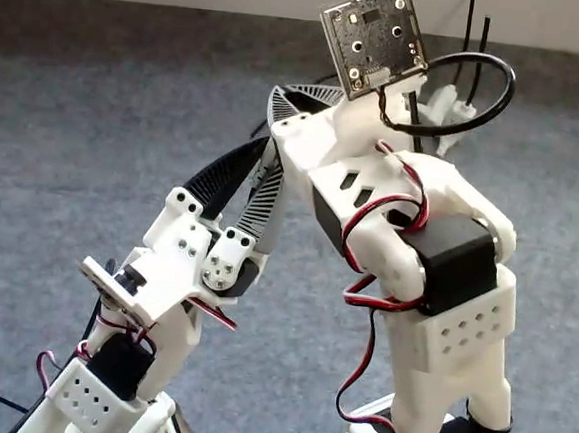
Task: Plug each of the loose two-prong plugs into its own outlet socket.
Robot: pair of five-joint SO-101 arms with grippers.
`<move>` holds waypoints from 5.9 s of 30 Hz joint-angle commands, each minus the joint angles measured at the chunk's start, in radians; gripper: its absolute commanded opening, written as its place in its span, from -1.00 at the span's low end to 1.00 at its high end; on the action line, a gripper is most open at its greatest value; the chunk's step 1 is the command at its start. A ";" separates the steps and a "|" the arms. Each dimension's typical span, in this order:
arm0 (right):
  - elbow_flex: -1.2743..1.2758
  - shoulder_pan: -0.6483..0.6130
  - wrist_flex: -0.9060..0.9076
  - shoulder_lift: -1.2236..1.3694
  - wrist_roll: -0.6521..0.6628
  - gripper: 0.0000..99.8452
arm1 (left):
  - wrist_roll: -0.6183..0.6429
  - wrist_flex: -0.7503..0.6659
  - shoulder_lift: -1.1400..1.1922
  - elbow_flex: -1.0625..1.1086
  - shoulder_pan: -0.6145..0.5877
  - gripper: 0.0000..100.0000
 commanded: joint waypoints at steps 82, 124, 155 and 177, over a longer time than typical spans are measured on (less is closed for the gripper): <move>-0.016 0.555 -0.231 0.002 -0.015 -0.96 | 1.097 1.398 1.888 -1.662 0.142 -0.99; -0.016 0.555 -0.231 0.002 -0.017 -0.96 | 1.169 1.246 1.971 -1.560 0.082 -0.99; -0.016 0.559 -0.231 0.001 -0.015 -0.96 | 0.732 1.485 1.969 -1.779 0.081 -0.76; -0.041 0.555 -0.232 0.153 -0.253 -0.68 | 0.471 1.966 1.959 -2.640 -0.171 -0.29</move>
